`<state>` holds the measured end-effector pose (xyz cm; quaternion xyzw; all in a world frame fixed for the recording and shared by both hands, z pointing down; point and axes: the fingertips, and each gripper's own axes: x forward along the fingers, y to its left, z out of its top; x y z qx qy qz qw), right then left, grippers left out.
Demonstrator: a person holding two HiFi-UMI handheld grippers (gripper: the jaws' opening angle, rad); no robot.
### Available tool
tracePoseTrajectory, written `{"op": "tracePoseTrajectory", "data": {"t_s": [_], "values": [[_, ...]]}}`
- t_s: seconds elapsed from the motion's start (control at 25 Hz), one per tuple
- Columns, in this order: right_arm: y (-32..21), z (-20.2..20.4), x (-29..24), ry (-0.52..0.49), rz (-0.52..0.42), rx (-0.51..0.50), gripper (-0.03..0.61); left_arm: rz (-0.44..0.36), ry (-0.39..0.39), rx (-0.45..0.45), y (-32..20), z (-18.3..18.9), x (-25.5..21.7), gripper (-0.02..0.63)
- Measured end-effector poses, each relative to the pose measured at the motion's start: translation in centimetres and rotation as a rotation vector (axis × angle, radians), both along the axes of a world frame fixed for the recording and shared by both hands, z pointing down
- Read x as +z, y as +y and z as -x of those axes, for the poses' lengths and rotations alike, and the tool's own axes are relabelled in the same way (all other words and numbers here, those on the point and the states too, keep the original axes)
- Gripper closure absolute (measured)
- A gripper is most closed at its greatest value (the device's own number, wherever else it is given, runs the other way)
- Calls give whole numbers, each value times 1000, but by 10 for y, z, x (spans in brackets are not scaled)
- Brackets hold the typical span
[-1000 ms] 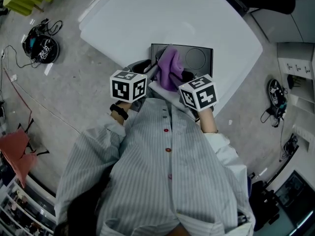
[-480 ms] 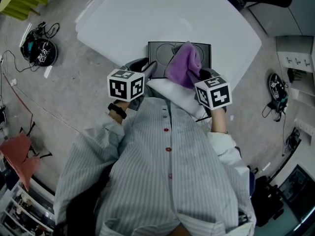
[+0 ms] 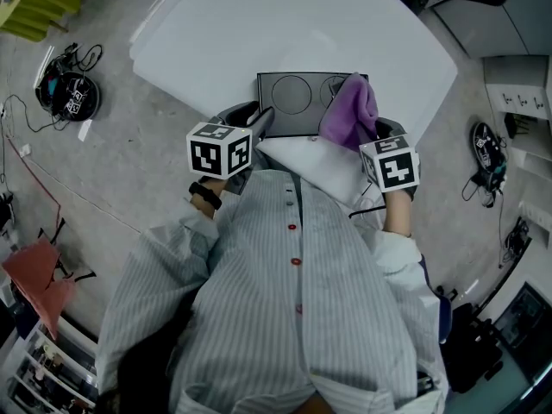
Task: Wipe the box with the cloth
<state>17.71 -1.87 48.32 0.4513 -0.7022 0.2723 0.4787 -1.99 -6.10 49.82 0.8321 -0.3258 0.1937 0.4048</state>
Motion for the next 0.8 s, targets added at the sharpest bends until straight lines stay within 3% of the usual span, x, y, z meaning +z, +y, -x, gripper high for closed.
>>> {"op": "tracePoseTrajectory", "data": {"t_s": [0.16, 0.36, 0.8], "values": [[1, -6, -3, 102, -3, -47, 522, 2, -3, 2, -1, -1, 0, 482], [3, -15, -10, 154, -30, -33, 522, 4, -5, 5, 0, -1, 1, 482], [3, -21, -14, 53, -48, 31, 522, 10, -2, -3, 0, 1, 0, 482]]}}
